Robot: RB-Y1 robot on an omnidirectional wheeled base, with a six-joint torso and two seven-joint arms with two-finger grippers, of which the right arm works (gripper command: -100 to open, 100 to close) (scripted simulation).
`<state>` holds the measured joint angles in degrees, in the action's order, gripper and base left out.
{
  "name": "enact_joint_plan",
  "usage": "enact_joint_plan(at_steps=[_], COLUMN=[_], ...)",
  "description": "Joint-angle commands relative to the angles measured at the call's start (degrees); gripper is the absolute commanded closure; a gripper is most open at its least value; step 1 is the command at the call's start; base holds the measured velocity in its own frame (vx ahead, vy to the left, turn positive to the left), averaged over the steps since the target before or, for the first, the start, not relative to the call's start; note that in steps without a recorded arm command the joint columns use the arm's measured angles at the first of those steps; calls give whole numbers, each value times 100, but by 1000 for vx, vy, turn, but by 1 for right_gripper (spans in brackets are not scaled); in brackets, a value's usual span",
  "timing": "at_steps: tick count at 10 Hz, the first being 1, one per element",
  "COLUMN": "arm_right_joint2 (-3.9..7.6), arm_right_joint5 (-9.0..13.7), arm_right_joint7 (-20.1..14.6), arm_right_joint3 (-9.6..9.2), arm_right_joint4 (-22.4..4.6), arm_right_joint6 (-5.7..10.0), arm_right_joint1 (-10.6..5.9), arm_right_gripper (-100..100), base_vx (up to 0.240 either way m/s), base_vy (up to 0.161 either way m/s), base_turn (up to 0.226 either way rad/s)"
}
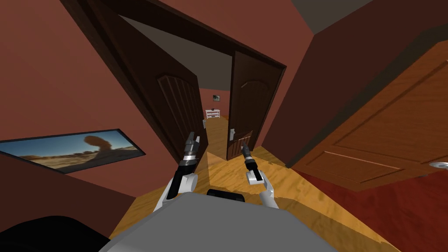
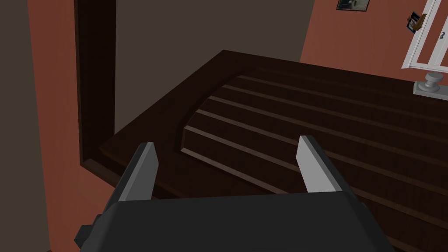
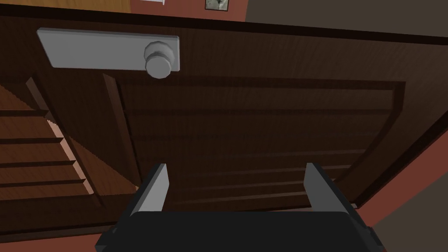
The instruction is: Push the door open
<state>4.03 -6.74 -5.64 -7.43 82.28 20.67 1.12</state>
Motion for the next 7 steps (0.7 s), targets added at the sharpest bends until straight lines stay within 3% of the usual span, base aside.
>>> enact_joint_plan(at_steps=[1, 7], arm_right_joint2=[-37, -145], arm_right_joint5=[-1, 3], arm_right_joint7=[0, -32], arm_right_joint3=[-25, -134], arm_right_joint4=[-225, -815], arm_right_joint6=[9, -50], arm_right_joint1=[-119, -464], arm_right_gripper=[-100, -100], base_vx=[70, 70], base_vy=[-92, -87], base_turn=[63, 84])
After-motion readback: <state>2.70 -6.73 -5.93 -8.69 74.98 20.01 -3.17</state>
